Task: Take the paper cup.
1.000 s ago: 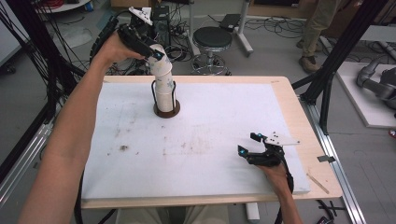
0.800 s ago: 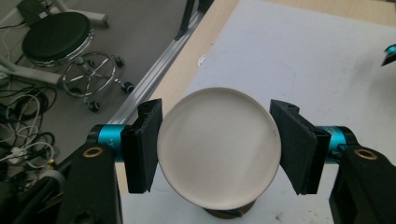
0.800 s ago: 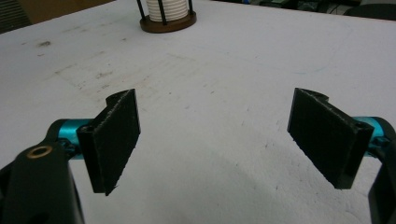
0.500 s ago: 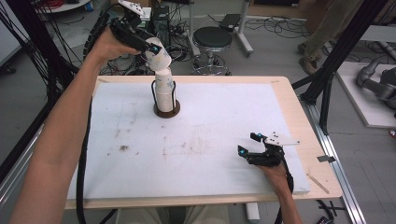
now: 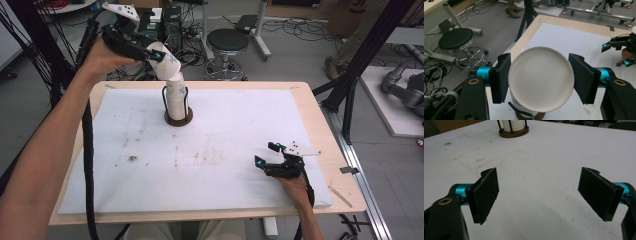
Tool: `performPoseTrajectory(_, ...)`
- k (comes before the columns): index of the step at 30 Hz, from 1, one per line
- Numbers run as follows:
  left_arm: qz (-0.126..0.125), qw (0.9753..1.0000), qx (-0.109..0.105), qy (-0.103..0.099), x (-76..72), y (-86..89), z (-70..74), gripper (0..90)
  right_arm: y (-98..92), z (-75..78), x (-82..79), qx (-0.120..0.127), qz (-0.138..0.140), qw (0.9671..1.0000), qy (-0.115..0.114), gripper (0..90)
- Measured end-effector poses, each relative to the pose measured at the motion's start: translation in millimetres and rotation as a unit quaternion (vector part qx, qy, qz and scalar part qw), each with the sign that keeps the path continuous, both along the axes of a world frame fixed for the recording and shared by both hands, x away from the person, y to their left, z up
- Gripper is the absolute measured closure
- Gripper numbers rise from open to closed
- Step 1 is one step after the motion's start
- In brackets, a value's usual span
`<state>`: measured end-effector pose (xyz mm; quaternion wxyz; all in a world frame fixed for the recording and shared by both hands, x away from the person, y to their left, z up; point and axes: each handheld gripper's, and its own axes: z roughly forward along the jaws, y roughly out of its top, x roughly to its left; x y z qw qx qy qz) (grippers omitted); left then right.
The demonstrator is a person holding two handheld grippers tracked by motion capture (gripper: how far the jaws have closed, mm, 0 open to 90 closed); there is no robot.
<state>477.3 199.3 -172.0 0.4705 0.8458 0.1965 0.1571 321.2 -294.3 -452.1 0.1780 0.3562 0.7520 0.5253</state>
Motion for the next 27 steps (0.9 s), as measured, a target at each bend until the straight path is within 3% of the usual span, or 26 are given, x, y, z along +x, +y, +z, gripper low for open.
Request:
performPoseTrajectory(13,-0.017,0.999,-0.04,0.006,-44.0,16.5,-19.9,37.0,0.3,0.1,0.1,-0.002,-0.002,1.0,0.003,17.2)
performPoseTrajectory(17,-0.029,0.9976,-0.062,0.003,-57.2,20.6,-28.2,37.0,0.7,0.1,0.1,-0.004,-0.002,1.0,0.002,17.3)
performPoseTrajectory(22,-0.045,0.9966,-0.068,0.0,-69.1,23.6,-37.5,37.0,1.0,0.2,0.0,-0.006,-0.003,1.0,0.003,17.2)
performPoseTrajectory(25,-0.06,0.9944,-0.087,-0.004,-79.8,24.0,-48.7,37.0,1.0,0.1,0.4,-0.007,-0.003,1.0,0.003,17.3)
performPoseTrajectory(27,-0.063,0.9942,-0.087,-0.004,-82.6,23.6,-51.5,37.0,0.9,0.1,0.8,-0.008,-0.003,1.0,0.001,17.3)
